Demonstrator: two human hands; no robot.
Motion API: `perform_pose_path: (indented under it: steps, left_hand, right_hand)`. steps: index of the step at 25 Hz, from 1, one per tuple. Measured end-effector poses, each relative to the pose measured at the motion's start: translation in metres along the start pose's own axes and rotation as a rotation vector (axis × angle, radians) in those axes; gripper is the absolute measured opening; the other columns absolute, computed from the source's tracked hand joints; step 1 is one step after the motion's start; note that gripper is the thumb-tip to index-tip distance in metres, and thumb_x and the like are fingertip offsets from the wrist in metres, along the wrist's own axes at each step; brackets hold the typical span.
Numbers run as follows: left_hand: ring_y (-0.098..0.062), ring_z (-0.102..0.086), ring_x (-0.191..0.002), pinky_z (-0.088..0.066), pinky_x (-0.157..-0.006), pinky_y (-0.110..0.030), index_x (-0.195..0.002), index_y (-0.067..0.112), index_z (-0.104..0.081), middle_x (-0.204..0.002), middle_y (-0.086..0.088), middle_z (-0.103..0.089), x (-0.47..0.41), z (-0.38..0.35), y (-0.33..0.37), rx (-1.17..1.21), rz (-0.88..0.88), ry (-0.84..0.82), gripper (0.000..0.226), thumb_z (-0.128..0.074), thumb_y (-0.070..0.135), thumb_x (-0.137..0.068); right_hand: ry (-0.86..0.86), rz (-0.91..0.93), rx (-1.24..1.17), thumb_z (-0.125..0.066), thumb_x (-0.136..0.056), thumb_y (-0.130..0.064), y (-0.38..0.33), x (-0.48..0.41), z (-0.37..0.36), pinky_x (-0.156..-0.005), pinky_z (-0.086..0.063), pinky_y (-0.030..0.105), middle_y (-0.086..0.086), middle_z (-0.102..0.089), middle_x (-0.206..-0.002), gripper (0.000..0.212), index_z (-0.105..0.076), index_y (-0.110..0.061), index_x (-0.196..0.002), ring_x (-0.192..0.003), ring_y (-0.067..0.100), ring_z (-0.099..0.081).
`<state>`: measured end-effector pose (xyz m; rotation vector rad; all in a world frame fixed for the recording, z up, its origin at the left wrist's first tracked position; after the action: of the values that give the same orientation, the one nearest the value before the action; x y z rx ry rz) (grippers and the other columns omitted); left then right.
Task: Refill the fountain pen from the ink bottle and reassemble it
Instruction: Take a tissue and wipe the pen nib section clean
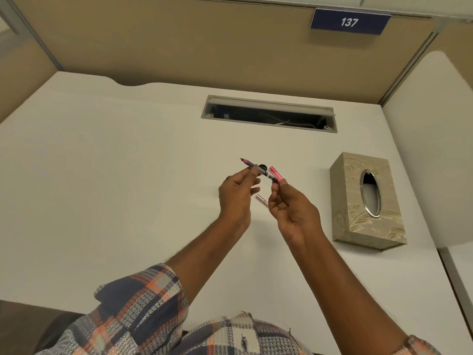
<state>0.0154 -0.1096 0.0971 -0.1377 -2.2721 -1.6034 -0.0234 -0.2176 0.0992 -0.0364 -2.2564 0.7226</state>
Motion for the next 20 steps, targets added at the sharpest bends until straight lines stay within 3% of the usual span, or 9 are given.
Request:
perform_pose_path:
  steps: [3, 7, 9, 12, 15, 17, 20]
  left_hand:
    - [-0.018, -0.064, -0.088, -0.053, -0.074, -0.028, -0.085, 0.018, -0.074, -0.091, 0.001, -0.072, 0.005, -0.007, 0.0, 0.05, 0.009, -0.038, 0.013, -0.061, 0.015, -0.089]
    - [-0.019, -0.063, -0.091, -0.052, -0.075, -0.027, -0.092, 0.012, -0.072, -0.094, 0.0, -0.072, 0.002, -0.01, -0.004, 0.095, 0.022, -0.042, 0.013, -0.06, 0.013, -0.089]
    - [-0.019, -0.064, -0.092, -0.053, -0.072, -0.025, -0.091, 0.011, -0.072, -0.091, 0.0, -0.073, 0.0, -0.013, -0.005, 0.108, 0.028, -0.05, 0.013, -0.059, 0.013, -0.09]
    - [-0.017, -0.062, -0.087, -0.052, -0.071, -0.024, -0.082, 0.012, -0.073, -0.08, 0.005, -0.075, -0.001, -0.016, -0.006, 0.152, 0.034, -0.08, 0.018, -0.057, 0.01, -0.09]
    - [-0.016, -0.062, -0.085, -0.052, -0.073, -0.024, -0.083, 0.01, -0.072, -0.078, 0.005, -0.074, -0.003, -0.014, -0.01, 0.147, 0.031, -0.082, 0.017, -0.056, 0.009, -0.091]
    - [-0.016, -0.062, -0.084, -0.053, -0.072, -0.024, -0.085, 0.008, -0.071, -0.077, 0.003, -0.074, -0.004, -0.014, -0.013, 0.147, 0.033, -0.073, 0.015, -0.057, 0.008, -0.091]
    - [-0.014, -0.063, -0.08, -0.053, -0.069, -0.023, -0.085, 0.007, -0.07, -0.076, 0.003, -0.073, -0.006, -0.015, -0.016, 0.149, 0.042, -0.067, 0.014, -0.057, 0.007, -0.09]
  right_hand:
    - [-0.014, -0.007, 0.006, -0.066, -0.086, 0.0, -0.003, 0.002, 0.005, -0.074, -0.056, 0.027, 0.016, -0.069, -0.085, 0.017, -0.064, 0.005, -0.102, -0.074, 0.018, -0.068]
    - [0.013, 0.066, 0.171, -0.072, -0.084, -0.011, -0.007, 0.007, 0.011, -0.069, -0.055, 0.025, 0.014, -0.071, -0.085, 0.019, -0.067, 0.001, -0.098, -0.073, 0.016, -0.067]
    - [0.132, 0.242, 0.312, -0.073, -0.084, -0.02, -0.017, 0.005, 0.022, -0.065, -0.053, 0.024, 0.008, -0.072, -0.083, 0.016, -0.068, -0.007, -0.09, -0.071, 0.013, -0.066]
    - [0.328, 0.698, 0.492, -0.068, -0.086, -0.021, -0.07, 0.0, 0.046, -0.067, -0.051, 0.026, 0.001, -0.07, -0.085, 0.005, -0.067, -0.016, -0.087, -0.073, 0.011, -0.063]
    - [0.472, 1.011, 0.969, -0.065, -0.086, -0.019, -0.141, -0.014, 0.075, -0.081, -0.045, 0.024, 0.002, -0.067, -0.103, 0.006, -0.071, -0.018, -0.089, -0.093, 0.018, -0.06]
    - [0.558, 0.972, 1.418, -0.066, -0.085, -0.016, -0.177, -0.037, 0.095, -0.096, -0.036, 0.038, 0.008, -0.057, -0.125, 0.009, -0.073, -0.018, -0.09, -0.119, 0.028, -0.047]
    - [0.48, 0.714, 1.836, -0.067, -0.085, -0.013, -0.199, -0.073, 0.11, -0.109, -0.02, 0.049, 0.01, -0.032, -0.151, 0.014, -0.075, -0.021, -0.093, -0.139, 0.032, -0.022]
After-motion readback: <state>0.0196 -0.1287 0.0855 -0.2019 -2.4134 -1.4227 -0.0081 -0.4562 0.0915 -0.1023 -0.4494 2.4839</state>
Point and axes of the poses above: each hand's wrist, its own x-axis away from the middle knuckle, its own z-axis out of the back of the hand, y = z × x, the point moved 3 cm from there along -x, towards the middle knuckle
